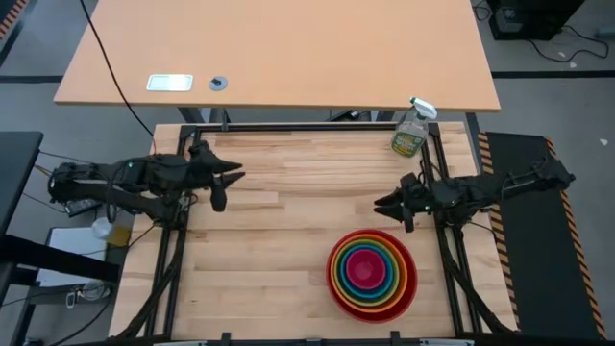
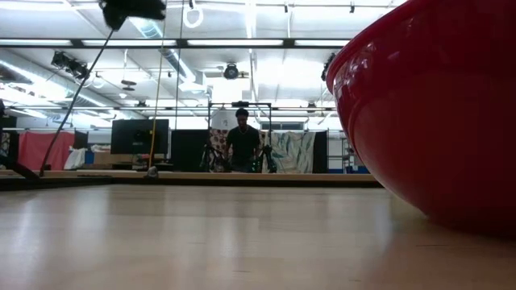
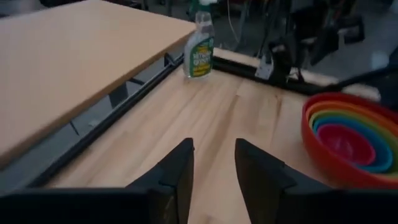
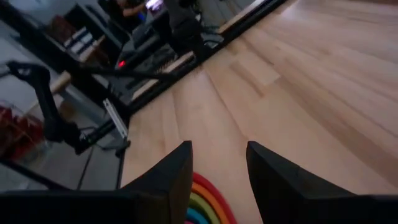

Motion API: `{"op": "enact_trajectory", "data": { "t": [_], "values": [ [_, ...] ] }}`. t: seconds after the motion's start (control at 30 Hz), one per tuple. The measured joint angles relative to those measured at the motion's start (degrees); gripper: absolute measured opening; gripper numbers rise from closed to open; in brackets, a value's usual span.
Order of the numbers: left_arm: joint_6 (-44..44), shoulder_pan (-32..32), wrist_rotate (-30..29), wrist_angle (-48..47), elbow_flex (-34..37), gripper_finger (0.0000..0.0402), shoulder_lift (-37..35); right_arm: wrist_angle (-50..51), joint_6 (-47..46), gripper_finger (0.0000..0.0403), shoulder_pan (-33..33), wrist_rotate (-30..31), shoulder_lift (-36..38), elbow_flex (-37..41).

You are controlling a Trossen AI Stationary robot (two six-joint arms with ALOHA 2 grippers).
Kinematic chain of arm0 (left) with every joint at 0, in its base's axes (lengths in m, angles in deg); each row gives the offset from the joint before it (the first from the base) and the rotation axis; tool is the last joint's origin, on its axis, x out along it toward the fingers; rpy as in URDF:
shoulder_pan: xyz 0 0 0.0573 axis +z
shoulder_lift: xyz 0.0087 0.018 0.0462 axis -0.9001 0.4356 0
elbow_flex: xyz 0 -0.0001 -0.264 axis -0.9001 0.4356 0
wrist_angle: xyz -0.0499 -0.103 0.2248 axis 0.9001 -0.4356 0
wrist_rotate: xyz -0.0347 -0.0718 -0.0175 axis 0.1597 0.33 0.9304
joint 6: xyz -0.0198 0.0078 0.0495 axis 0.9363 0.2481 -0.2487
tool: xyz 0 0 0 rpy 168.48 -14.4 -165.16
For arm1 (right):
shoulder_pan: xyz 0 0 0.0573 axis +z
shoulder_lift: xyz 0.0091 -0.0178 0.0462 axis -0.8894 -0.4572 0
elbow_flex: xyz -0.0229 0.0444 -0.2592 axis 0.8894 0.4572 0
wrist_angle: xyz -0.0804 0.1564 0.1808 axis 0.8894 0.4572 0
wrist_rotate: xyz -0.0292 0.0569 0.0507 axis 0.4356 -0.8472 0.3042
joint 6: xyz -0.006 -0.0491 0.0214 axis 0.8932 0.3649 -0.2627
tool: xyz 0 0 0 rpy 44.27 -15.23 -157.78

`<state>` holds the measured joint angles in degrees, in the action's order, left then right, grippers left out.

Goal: Nest bowls inside each other
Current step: Return to Home Position

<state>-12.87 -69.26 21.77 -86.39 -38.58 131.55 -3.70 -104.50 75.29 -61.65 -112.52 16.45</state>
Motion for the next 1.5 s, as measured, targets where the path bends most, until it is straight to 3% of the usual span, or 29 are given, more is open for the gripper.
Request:
{"op": "enact_trajectory", "data": {
  "t": [0.27, 0.53, 0.63, 1.0, 1.2, 1.5],
  "values": [
    [13.0, 0.3, -1.3, 7.3, 19.1, 0.0115, -12.4, 1.3, -2.3, 0.0158, -3.3, 0.4, 13.6, 7.3],
    [17.6, 0.3, -10.7, 6.3, 27.4, 0.0114, -27.1, 5.8, -6.8, 0.0158, -6.6, 1.6, 28.4, 13.7],
    [19.7, 0.4, -11.6, 3.7, 29.1, 0.0114, -30.9, 8.4, -8.1, 0.0157, -7.9, 1.6, 32.9, 15.2],
    [26.1, 0.4, -11.9, 7.1, 40.3, 0.0114, -39.3, 7.5, -12.1, 0.0157, -9.6, -4.4, 33.2, 19.4],
    [24.1, 0.1, -8.7, 14.6, 46.1, 0.0114, -39.5, 7.3, -13.2, 0.0157, -9.6, 3.2, 33.0, 19.4],
    [6.8, 0.1, -10.8, 14.8, 46.1, 0.0114, -38.6, 6.6, -4.7, 0.0158, -9.6, 1.5, 32.8, 19.4]
  ]
}}
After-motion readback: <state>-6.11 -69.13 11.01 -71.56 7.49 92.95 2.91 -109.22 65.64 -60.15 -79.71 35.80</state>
